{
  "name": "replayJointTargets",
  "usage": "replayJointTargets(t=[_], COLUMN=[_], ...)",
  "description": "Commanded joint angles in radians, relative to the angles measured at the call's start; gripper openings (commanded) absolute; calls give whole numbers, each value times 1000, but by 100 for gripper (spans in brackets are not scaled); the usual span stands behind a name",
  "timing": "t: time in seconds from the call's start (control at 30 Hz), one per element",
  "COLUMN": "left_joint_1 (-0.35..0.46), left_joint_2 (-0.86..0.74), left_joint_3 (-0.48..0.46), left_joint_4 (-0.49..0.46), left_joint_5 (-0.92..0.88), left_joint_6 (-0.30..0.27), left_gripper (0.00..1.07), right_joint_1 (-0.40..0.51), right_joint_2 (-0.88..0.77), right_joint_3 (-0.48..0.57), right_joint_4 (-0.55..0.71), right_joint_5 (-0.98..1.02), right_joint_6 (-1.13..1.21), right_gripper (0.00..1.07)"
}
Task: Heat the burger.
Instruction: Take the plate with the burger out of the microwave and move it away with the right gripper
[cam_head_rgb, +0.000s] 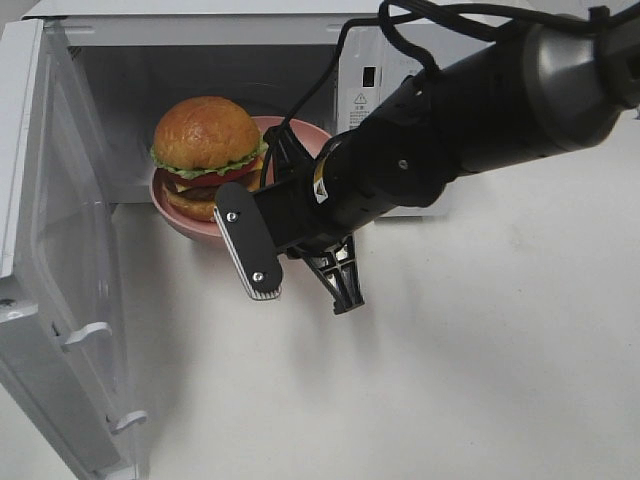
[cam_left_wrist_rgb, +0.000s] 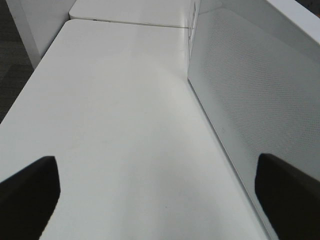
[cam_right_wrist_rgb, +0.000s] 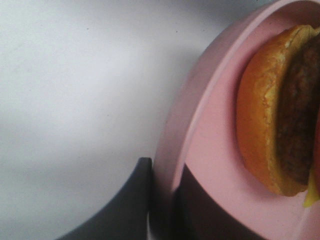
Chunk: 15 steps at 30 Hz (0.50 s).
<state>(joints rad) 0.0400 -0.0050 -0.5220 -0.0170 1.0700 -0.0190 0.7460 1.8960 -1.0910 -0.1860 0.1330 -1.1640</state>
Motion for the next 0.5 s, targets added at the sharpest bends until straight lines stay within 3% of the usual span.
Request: replayJointTargets(t=[0.03, 0.5], left_joint_1=[-1, -1], left_joint_2=[-18, -18], left_joint_3=[4, 4], left_joint_4=[-2, -2], left_joint_5=[-1, -1], left_joint_6=[2, 2], left_gripper=[98, 98], right_joint_1=[2, 2], right_joint_2=[-84, -272], right_joint_3=[60, 260], right_joint_4=[-8, -11], right_joint_5=[-94, -133], right_joint_6=[7, 11], right_gripper=[0, 0])
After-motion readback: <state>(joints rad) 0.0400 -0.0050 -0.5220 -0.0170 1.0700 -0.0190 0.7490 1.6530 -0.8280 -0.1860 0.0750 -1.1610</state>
